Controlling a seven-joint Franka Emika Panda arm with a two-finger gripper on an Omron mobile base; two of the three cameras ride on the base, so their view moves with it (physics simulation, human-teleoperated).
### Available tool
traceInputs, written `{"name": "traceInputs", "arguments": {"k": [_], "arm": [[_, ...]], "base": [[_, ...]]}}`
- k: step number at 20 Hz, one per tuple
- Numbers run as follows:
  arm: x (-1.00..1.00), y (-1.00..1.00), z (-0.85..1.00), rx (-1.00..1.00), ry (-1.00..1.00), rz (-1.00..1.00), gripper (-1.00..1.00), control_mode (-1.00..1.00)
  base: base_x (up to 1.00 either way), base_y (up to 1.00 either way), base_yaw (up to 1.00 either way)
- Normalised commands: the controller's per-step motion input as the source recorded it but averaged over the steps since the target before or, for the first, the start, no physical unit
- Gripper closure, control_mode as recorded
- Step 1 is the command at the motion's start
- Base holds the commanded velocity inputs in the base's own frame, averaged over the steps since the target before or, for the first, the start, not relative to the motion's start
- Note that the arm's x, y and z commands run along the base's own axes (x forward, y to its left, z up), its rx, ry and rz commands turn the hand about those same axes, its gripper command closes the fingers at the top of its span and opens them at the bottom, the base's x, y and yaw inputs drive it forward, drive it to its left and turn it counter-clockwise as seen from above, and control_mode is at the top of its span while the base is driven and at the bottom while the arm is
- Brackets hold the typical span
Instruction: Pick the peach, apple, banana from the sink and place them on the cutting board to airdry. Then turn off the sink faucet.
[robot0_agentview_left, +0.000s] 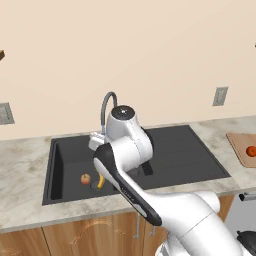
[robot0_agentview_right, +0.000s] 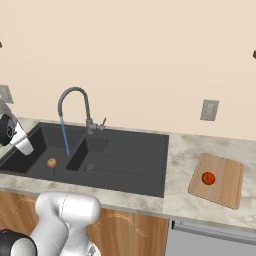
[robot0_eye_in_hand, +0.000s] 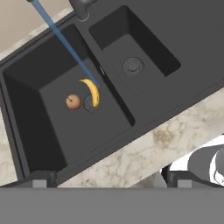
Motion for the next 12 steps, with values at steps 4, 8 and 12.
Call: {"name": "traceInputs", "arguments": {"k": [4, 8, 12], "arm": [[0.25, 0.04, -0.15, 0.0, 0.0, 0.0, -1.0, -1.0], [0.29, 0.04, -0.23, 0.0, 0.01, -0.02, -1.0, -1.0], [0.31, 0.0, -0.29, 0.0, 0.05, -0.03, -1.0, -1.0]], "base": [[0.0, 0.0, 0.0], [0.0, 0.0, 0.0], [0.0, 0.0, 0.0]]}}
